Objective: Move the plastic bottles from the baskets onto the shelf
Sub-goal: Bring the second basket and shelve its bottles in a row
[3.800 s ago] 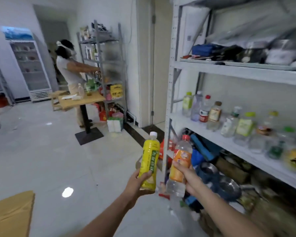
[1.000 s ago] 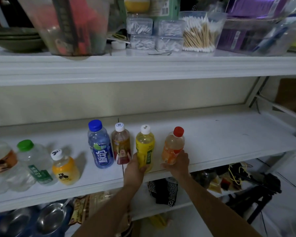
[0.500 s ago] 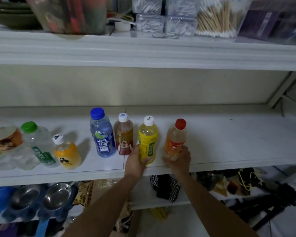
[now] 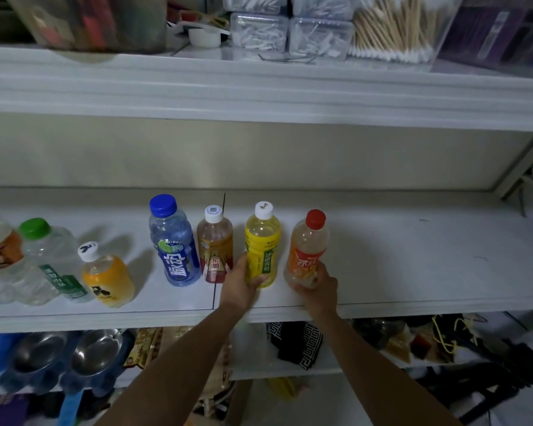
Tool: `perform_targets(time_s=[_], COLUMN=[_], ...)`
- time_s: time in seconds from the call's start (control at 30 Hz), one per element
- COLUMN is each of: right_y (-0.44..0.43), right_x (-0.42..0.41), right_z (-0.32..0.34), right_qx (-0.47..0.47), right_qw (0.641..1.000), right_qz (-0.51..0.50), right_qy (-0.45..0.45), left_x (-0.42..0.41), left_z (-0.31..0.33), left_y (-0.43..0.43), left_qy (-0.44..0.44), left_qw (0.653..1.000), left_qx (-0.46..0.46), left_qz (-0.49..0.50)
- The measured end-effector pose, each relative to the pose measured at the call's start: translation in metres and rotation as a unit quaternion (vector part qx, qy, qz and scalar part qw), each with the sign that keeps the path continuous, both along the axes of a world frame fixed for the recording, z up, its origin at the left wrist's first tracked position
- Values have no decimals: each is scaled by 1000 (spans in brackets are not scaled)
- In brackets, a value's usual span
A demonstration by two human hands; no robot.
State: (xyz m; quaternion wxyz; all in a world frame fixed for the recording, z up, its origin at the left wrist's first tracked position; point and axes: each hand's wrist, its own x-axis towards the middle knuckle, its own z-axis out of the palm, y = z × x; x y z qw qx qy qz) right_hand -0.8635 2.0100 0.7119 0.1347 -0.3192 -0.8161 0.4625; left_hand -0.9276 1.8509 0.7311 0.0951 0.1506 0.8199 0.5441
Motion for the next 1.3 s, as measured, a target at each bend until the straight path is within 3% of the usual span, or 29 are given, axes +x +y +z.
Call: perform_targets(time_s=[0.33,0.43,0.57,0.7,0.83,1.0,1.2,1.3], right_y=[12,12,14,10,1,-71,-255,-365], right_x=[-18,-16,-3,35,78,96,89,102], right_z=[-6,-4,-4,4,-17,-15,15,21], right_qx=[53,50,53,155,358,430,475,488], right_qw=[998,998,997,981,911,844,778,732], right_qz=[15,22,53,108,185,300,409,475], right_qy=[-38,-40,-30,-50,-88,-112,-40,17], left_x=[-5,3,25,51,77,102,155,208], left_z=[-4,-1,-10,-17,-21,-21,-15,-5], left_y=[8,13,10,-7,-50,-135,-305,-421], left_qy=[-15,12,65,107,204,211,153,110], left_qw=[997,998,992,955,877,854,846,821], left_qx=[68,47,-66,-277,-431,-472,-507,-537], left_qz=[15,43,86,25,-54,-55,62,159])
